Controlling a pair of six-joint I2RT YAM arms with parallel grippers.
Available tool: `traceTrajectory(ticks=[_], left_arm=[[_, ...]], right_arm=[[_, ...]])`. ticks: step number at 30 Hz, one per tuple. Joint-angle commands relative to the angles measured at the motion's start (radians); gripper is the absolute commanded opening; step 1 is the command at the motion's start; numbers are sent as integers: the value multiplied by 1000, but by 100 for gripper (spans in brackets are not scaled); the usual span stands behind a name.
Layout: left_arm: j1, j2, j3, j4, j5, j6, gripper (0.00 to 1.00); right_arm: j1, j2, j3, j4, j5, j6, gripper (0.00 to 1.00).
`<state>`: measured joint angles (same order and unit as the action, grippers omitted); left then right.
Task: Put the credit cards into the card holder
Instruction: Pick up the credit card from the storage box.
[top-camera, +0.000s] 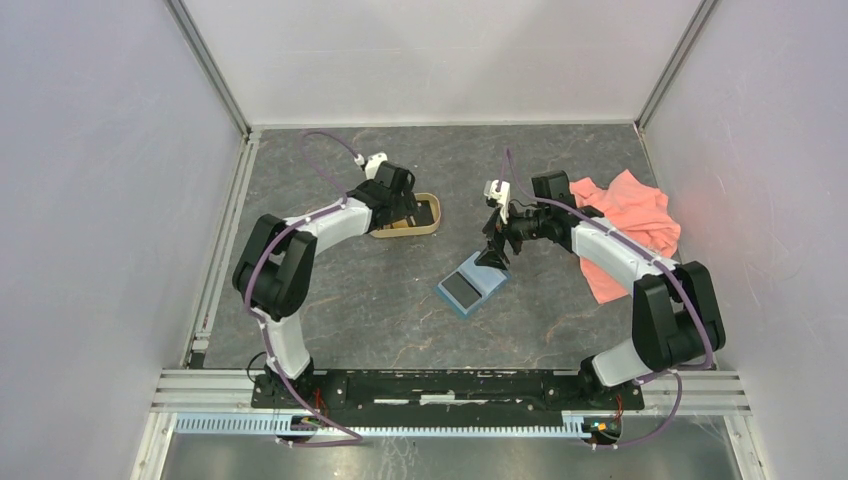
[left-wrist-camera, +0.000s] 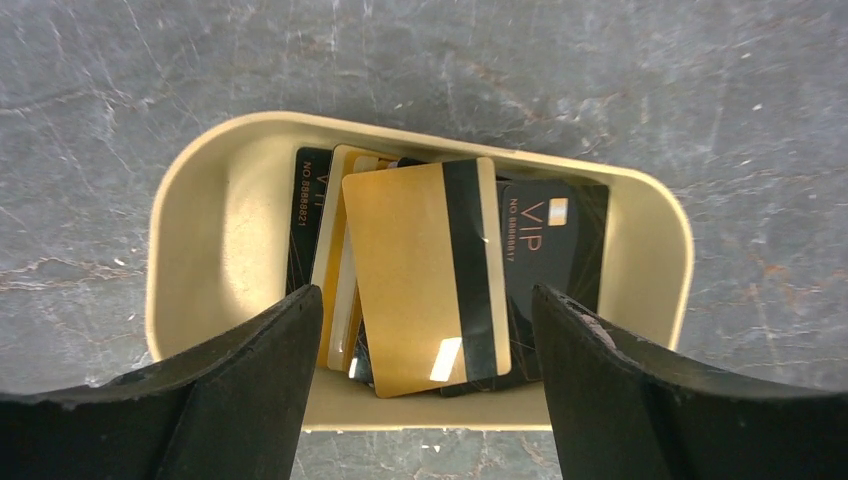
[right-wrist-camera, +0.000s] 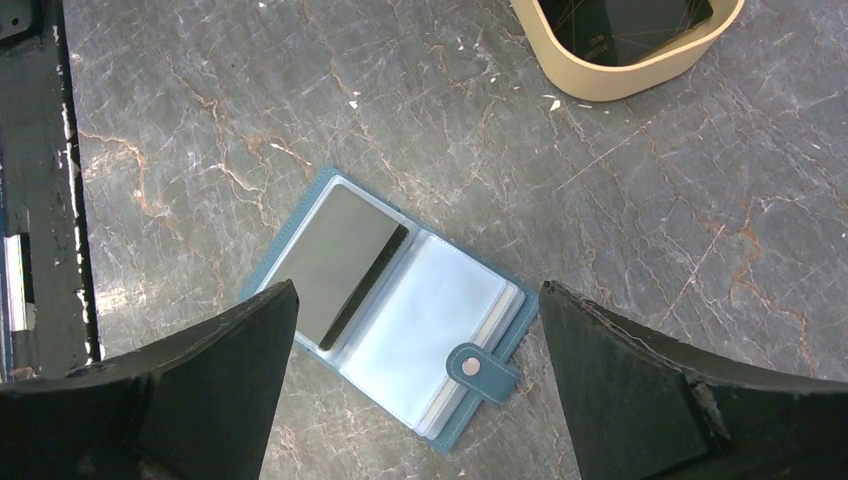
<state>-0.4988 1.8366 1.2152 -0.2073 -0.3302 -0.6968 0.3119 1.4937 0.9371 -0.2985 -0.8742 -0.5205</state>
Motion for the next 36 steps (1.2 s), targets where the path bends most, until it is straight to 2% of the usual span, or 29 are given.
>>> traceTrajectory(ticks=[1,7,23,31,36], left_arm=[[-5,48,54,-9,6,-35,81],[-16,58,74,-25,-18,-35,77],[-39,145,171,-120,-60,-6,76],[-43,140,172,-123,-66,-4,69],[-49,119,170,-125,-76,0,69]], right_arm=[[0,13,49,-3,4,-20,98],[0,24,57,-15,5,-27,98],[1,24,60,-24,3,-32,98],[1,22,60,-28,3,-38,98],[0,23,63,-34,0,-41,98]])
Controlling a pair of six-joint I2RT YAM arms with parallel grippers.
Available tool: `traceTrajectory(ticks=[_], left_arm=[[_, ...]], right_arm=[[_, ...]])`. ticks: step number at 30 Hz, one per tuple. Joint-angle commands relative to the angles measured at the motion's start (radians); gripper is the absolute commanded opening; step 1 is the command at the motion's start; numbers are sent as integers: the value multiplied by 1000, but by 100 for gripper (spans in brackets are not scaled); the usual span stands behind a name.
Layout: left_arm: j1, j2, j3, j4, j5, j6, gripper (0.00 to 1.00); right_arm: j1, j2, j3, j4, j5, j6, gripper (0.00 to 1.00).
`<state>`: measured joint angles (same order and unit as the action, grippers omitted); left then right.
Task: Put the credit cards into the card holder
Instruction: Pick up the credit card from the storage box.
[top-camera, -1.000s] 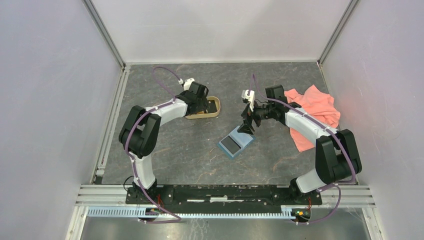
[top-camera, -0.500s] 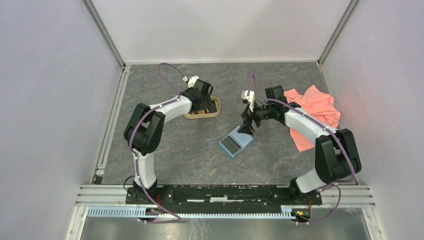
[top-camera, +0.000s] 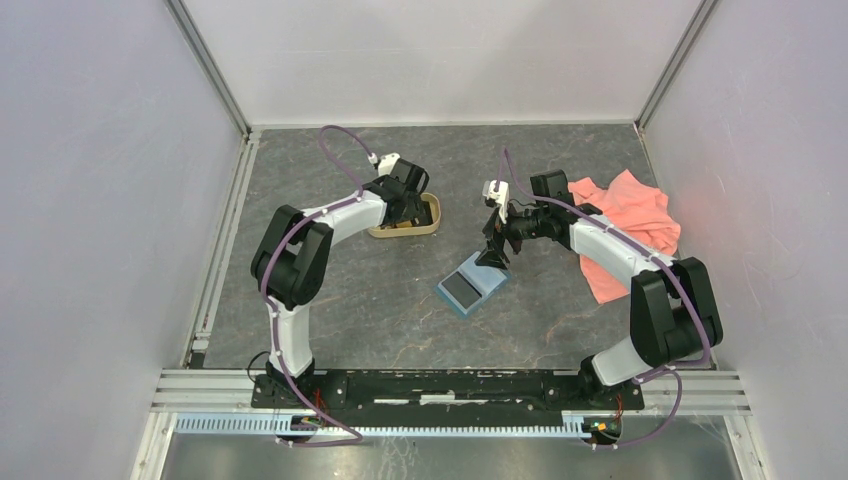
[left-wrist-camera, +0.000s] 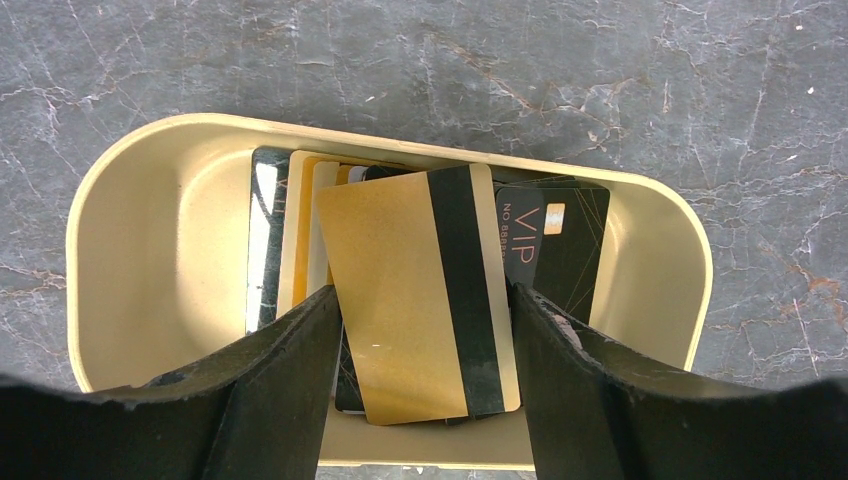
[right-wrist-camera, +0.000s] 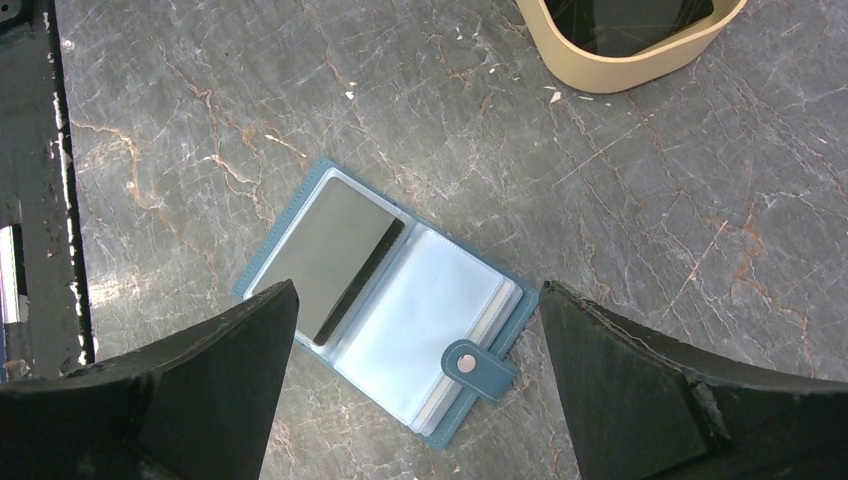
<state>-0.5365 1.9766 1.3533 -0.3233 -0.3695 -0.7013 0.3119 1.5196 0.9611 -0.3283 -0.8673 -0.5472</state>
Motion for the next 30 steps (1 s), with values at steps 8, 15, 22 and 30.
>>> traceTrajectory(ticks=[8,15,22,30], left_arm=[[-11,-37,31,-9,-47,10,66],[-11,-78,20,-6,-35,11,59],[19,-145,-20,57,43,7,58],[114,-207,-146,246,348,-45,54]], right_arm=[[0,1,42,-12,-12,-18,98],[1,2,43,-17,-16,-22,98],[0,1,42,-21,-27,-25,98],[0,-1,40,-26,-40,-28,98]])
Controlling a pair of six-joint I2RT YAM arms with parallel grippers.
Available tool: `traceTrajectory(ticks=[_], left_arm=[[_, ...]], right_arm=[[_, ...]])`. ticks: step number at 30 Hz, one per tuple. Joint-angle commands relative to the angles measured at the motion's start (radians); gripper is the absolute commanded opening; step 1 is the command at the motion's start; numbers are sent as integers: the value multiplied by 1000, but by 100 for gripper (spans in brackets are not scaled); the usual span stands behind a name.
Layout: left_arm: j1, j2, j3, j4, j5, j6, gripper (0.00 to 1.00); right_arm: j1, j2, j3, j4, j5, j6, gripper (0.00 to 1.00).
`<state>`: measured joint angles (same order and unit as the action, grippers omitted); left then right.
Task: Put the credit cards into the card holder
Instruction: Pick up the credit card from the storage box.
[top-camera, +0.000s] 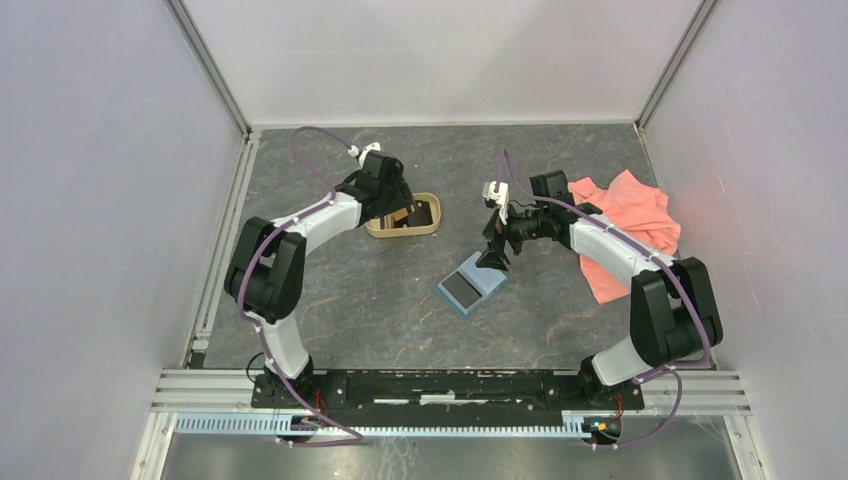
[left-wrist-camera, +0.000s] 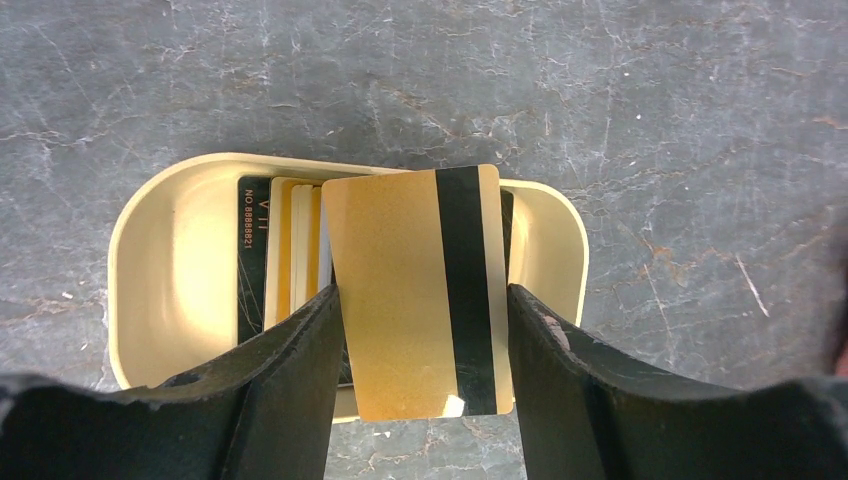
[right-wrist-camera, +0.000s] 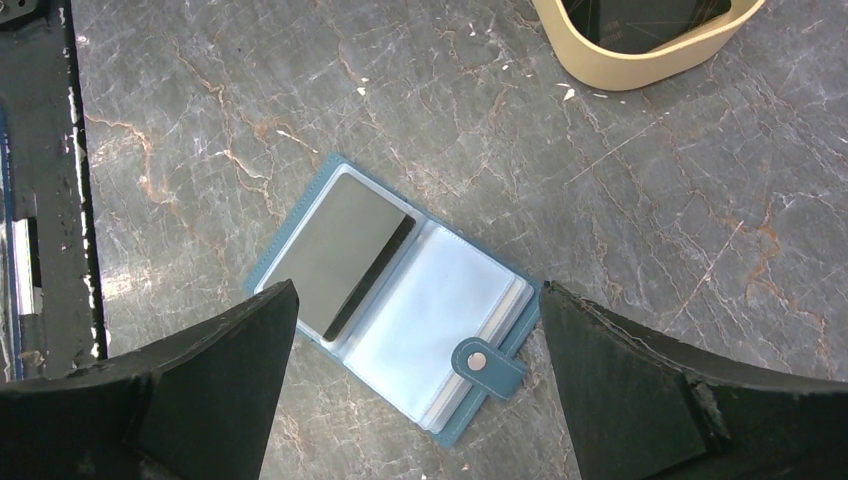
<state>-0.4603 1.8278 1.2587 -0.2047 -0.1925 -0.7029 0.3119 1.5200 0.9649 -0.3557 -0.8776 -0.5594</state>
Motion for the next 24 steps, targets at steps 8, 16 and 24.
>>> traceTrajectory(ticks=[8,16,24], left_arm=[[152,-166,-230,401,542,-87,47],[216,-200,-346,736,915,-239,42],[210,-193,-488,1370,1164,-597,40]], right_arm=[[0,-11,35,8,-61,-7,98],[0,-40,10,59,-164,56,98],[-6,-87,-26,183,-303,211,98]])
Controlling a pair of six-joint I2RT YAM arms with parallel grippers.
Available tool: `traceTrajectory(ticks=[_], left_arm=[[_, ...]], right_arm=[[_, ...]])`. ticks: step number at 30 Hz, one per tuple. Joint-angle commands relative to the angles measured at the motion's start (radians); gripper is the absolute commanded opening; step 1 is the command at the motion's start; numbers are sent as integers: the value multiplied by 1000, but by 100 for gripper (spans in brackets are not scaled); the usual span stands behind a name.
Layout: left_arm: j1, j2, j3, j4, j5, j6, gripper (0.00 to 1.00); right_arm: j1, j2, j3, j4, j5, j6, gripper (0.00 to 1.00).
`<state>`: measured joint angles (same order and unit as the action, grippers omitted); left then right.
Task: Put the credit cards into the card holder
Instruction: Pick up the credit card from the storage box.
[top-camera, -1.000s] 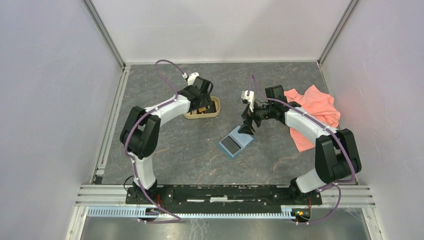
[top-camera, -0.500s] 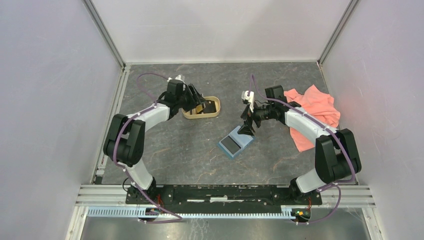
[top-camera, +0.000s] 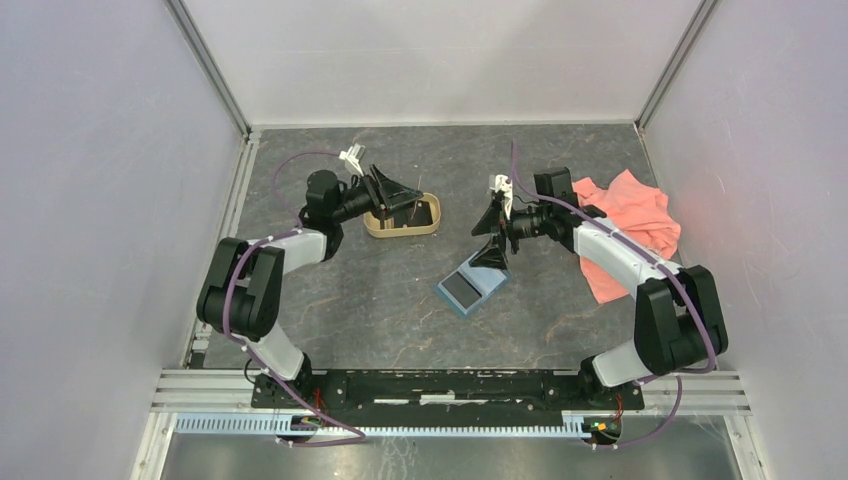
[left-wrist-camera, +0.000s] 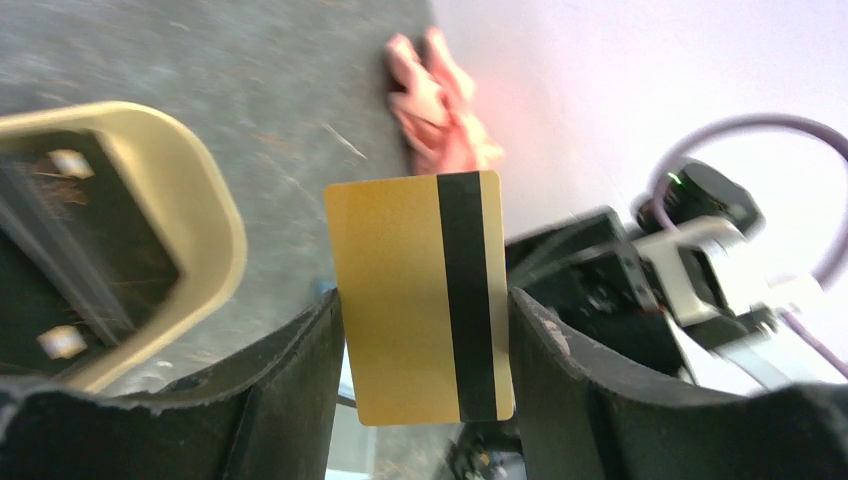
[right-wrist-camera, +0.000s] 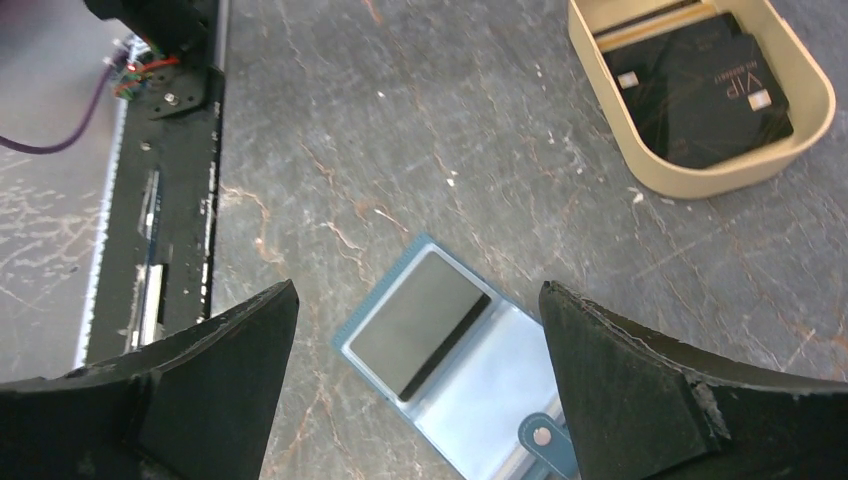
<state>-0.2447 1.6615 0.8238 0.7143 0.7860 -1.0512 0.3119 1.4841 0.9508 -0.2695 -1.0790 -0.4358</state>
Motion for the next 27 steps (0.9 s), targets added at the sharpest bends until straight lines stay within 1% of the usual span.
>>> traceTrajectory(ticks=[1,4,5,6,7,13,14,16,18,19,21,22,23,24,25,26,27], left_arm=[[-5,-17,-71,534,203,-317,39],[-9,31,-94,808,249,-492,38],[-13,50,-94,930,264,-553,37],[-16,76,-93,998,276,-603,35],[-23,85,-91,1020,287,-625,34],[-91,83,-98,1022,333,-613,33],[-101,78,-101,1020,345,-606,33],[-121,65,-108,999,365,-586,33],[-130,39,-122,935,384,-535,32],[-132,18,-131,879,388,-486,32],[-135,-43,-147,597,396,-314,32],[-139,-87,-137,385,390,-159,32],[-146,-132,-98,48,366,61,34],[-160,-176,-18,-318,310,327,37],[-184,-196,64,-635,220,550,41],[-204,-200,117,-784,183,641,43],[-208,-198,133,-816,197,650,42]], right_arm=[[-8,-62,-14,100,-109,88,98],[-13,-99,-13,86,-121,53,98],[-16,-107,-6,63,-122,19,98],[-18,-111,6,23,-130,-30,98],[-18,-114,18,-15,-141,-74,98],[-17,-137,105,-285,-145,-403,98],[-19,-143,115,-342,-147,-487,98],[-18,-150,135,-416,-148,-609,98],[-19,-157,169,-503,-132,-751,98],[-18,-159,189,-536,-114,-794,98],[-17,-167,232,-550,-75,-811,98],[-17,-169,253,-554,-56,-812,98],[-18,-168,272,-563,-43,-819,98],[-19,-167,295,-575,-30,-827,98],[-17,-162,312,-583,-19,-826,98],[-14,-156,331,-599,-16,-833,98],[-8,-151,348,-627,-20,-860,98]])
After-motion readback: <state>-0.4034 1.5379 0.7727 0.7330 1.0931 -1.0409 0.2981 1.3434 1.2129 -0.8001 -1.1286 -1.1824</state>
